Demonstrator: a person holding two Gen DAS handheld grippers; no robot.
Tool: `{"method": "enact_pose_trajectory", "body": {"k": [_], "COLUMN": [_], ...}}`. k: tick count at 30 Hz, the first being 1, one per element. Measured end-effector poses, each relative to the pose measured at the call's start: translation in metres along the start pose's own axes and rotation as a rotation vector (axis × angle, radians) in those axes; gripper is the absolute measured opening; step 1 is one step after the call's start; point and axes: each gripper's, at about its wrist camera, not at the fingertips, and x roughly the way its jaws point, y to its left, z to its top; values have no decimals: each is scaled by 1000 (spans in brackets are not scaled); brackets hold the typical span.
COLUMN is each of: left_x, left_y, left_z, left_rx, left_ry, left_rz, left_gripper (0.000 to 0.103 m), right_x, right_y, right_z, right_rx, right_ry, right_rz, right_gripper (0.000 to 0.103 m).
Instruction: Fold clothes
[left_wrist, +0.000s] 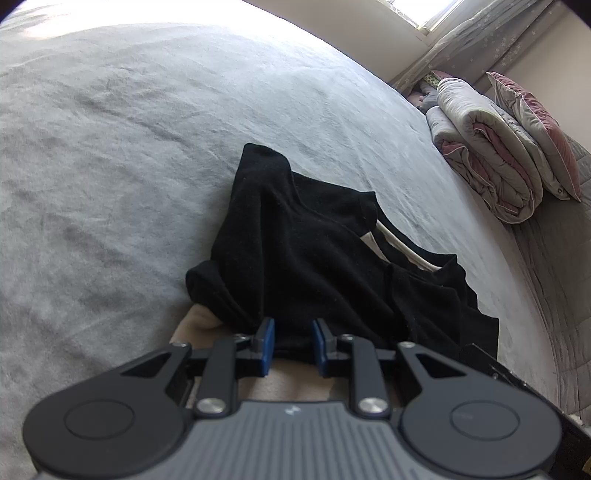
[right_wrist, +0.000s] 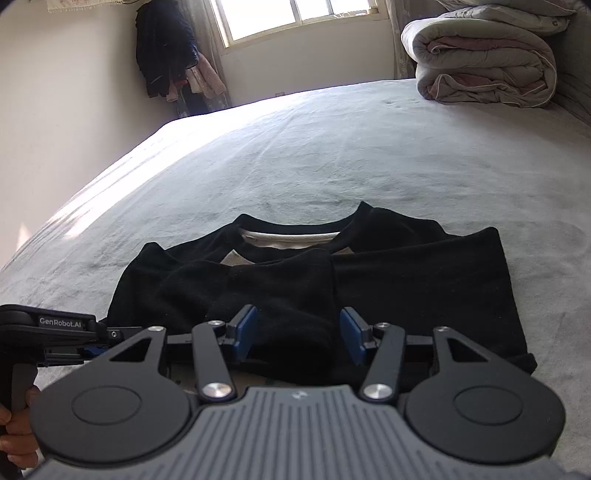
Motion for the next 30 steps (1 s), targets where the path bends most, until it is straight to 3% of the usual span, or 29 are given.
{"method": "enact_pose_trajectory", "body": {"k": [8,10,12,14,22,30], "left_x": [-1,0,0,1,0,-1], "left_y": [1,1,1,1,0,-1], "left_z": [0,0,1,1,0,1], "left_rx": [-6,-7,-7,-7,1,0], "left_ry": [3,3,4,4,2,5], "left_rz": [-5,-6,-6,-6,-1,-1], "left_gripper": [23,23,23,23,23,23], "right_x": [32,42,47,46,24,-3], "right_y": [51,54,55,51,40,-11], "right_z": [-11,-13,-16,-16,-6,8], "right_rx": [-155,-179,-206,-205,-196,-115], "right_ry": [25,39,34,23,-42,-84], "right_rz": [17,-9,-57,-65,-120,-224], "right_gripper": [52,42,16,9,7,7]}}
